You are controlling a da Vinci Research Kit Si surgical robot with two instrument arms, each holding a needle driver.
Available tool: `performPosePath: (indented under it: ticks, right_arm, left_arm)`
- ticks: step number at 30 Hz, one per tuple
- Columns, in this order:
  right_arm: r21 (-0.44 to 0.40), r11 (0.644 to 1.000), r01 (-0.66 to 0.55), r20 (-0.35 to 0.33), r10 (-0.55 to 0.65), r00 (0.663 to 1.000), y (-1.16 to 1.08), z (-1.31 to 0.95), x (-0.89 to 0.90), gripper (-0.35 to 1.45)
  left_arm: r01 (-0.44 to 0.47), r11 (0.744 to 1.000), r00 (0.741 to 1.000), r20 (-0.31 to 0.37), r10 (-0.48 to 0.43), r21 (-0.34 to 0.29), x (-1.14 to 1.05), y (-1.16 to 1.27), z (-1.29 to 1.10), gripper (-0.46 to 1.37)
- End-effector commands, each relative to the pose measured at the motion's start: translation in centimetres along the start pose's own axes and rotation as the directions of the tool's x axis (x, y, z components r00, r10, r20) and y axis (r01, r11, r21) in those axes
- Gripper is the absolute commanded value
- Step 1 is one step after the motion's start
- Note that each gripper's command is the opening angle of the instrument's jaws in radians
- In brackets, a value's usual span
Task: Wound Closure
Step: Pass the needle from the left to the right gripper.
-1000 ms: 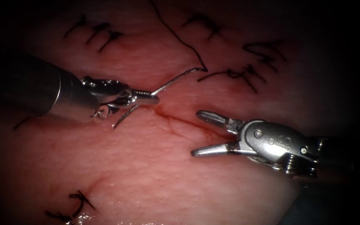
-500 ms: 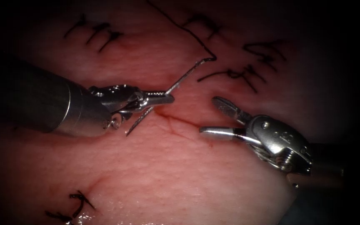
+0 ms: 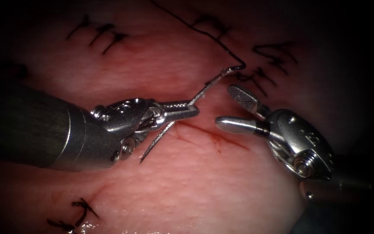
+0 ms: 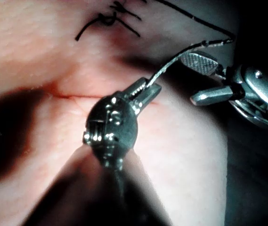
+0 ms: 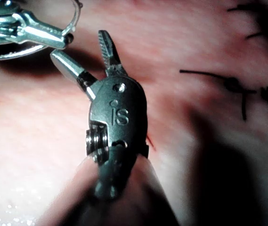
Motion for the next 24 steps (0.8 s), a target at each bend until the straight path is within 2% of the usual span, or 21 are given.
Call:
performPosePath:
  ticks: [1,6,14,24]
  right_arm:
    - [0.004,1.0,0.008,-0.003,-0.008,1.0,-0.03,0.0,0.04,0.85]
    - [-0.015,1.0,0.026,0.002,-0.026,1.0,-0.08,0.01,0.17,0.83]
    - [-0.033,0.999,0.029,0.008,-0.029,1.0,-0.03,0.07,0.16,0.83]
    - [-0.058,0.997,0.059,0.009,-0.059,0.998,-0.03,0.21,0.2,0.83]
  left_arm:
    - [-0.002,1.0,1.0,-0.004,0.002,-0.007,0.0,0.0,0.0,-0.35]
    - [-0.008,1.0,0.999,-0.034,0.008,-0.015,-0.02,0.01,-0.03,-0.35]
    - [-0.035,0.999,0.996,-0.084,0.033,-0.023,-0.03,0.1,-0.06,-0.35]
    - [-0.063,0.998,0.993,-0.1,0.061,-0.021,-0.03,0.16,-0.06,-0.35]
